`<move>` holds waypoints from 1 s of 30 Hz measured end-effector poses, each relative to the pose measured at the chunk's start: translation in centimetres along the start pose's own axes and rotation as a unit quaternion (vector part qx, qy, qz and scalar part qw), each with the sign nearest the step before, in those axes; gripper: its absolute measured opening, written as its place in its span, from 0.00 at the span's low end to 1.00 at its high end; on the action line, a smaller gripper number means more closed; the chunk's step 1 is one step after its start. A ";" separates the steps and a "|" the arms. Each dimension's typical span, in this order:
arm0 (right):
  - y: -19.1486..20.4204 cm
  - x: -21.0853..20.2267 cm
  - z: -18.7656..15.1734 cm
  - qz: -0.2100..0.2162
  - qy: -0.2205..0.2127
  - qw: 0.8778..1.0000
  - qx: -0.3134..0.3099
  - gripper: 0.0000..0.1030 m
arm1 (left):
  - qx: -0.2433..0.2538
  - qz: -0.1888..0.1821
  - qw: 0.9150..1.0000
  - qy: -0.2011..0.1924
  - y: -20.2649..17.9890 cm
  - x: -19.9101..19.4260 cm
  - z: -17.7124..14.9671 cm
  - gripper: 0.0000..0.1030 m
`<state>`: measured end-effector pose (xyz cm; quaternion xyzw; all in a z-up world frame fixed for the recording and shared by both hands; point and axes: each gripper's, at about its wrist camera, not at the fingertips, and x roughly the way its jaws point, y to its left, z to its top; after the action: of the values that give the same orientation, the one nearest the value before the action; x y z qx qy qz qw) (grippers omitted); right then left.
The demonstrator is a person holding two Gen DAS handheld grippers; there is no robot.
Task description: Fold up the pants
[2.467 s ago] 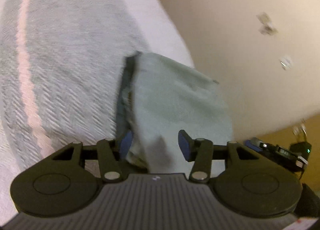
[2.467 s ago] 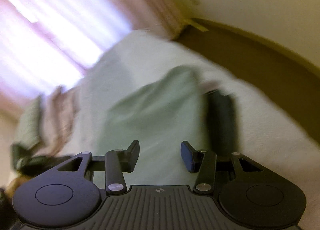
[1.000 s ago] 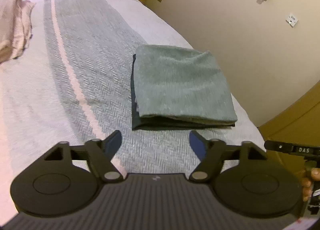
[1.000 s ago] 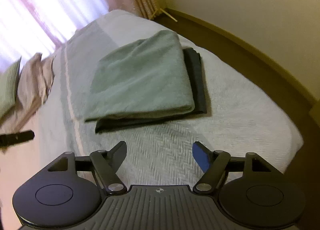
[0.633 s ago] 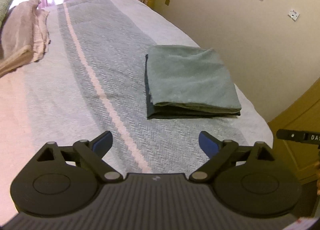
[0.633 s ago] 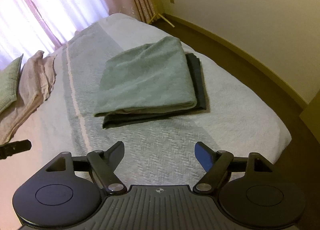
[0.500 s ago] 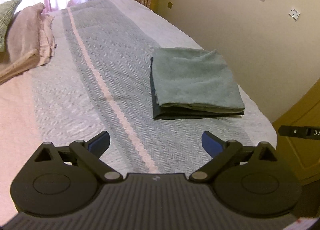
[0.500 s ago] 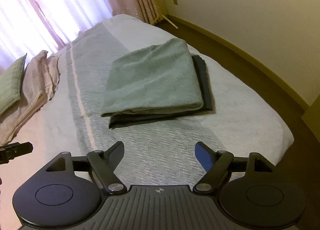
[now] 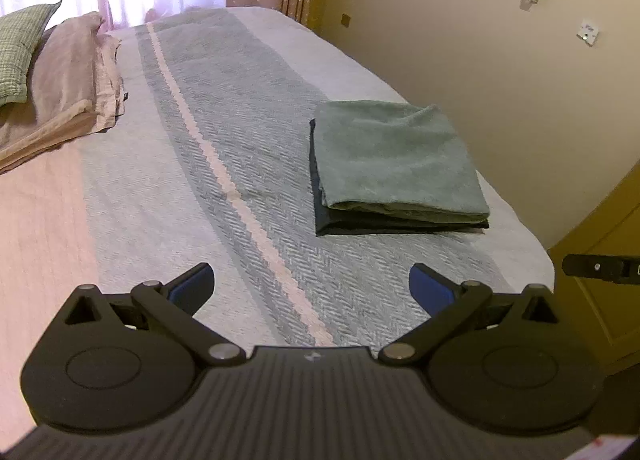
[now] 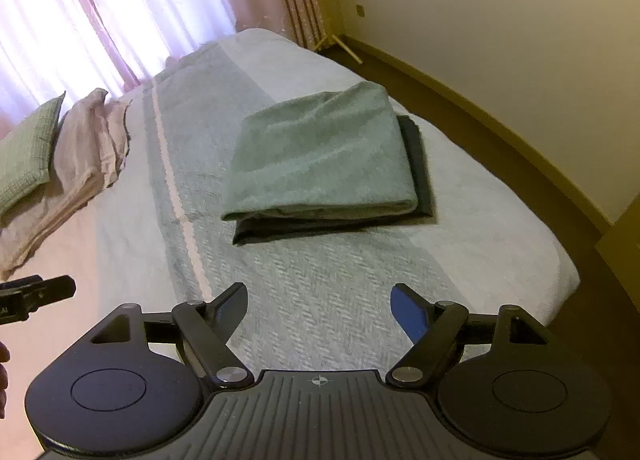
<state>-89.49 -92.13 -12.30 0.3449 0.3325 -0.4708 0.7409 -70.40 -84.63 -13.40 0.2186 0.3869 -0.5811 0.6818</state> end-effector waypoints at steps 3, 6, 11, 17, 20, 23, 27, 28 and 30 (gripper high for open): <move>-0.1 -1.0 -1.1 -0.012 0.004 1.000 -0.003 0.74 | 0.008 -0.006 1.000 0.005 -0.6 0.0 -0.9 0.99; -0.5 -2.1 -2.1 -0.024 -0.004 1.000 -0.003 0.74 | 0.012 -0.018 1.000 0.010 -1.3 0.1 -1.6 0.99; -1.4 -2.8 -2.3 -0.035 -0.009 0.999 -0.004 0.74 | 0.020 -0.020 1.000 0.013 -2.7 -0.2 -2.3 0.99; -2.0 -2.8 -0.9 -0.035 -0.019 0.999 -0.032 0.74 | 0.048 -0.013 0.999 -0.022 -5.2 -1.0 -2.4 0.99; -2.7 -2.5 -0.3 -0.035 -0.016 0.998 -0.058 0.74 | 0.035 -0.002 0.999 -0.020 -6.8 -0.7 -2.1 0.99; -3.8 -2.2 0.1 -0.031 -0.006 0.997 -0.074 0.74 | 0.019 0.002 1.000 -0.023 -8.8 -0.8 -1.9 0.99; -5.4 -1.5 0.7 -0.018 0.008 0.996 -0.082 0.74 | -0.019 -0.007 0.999 -0.036 -10.6 -1.1 -1.6 0.99; -5.8 -1.4 0.9 -0.013 0.011 0.996 -0.084 0.74 | -0.022 -0.002 0.999 -0.032 -11.1 -1.1 -1.5 0.99; -6.2 -1.1 1.3 -0.007 0.015 0.996 -0.091 0.74 | -0.025 0.012 0.999 -0.027 -11.9 -1.0 -1.5 0.99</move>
<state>-95.42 -94.68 -12.00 0.2806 0.3877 -0.4382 0.7609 -82.28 -85.57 -11.72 0.1905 0.3795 -0.5686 0.7046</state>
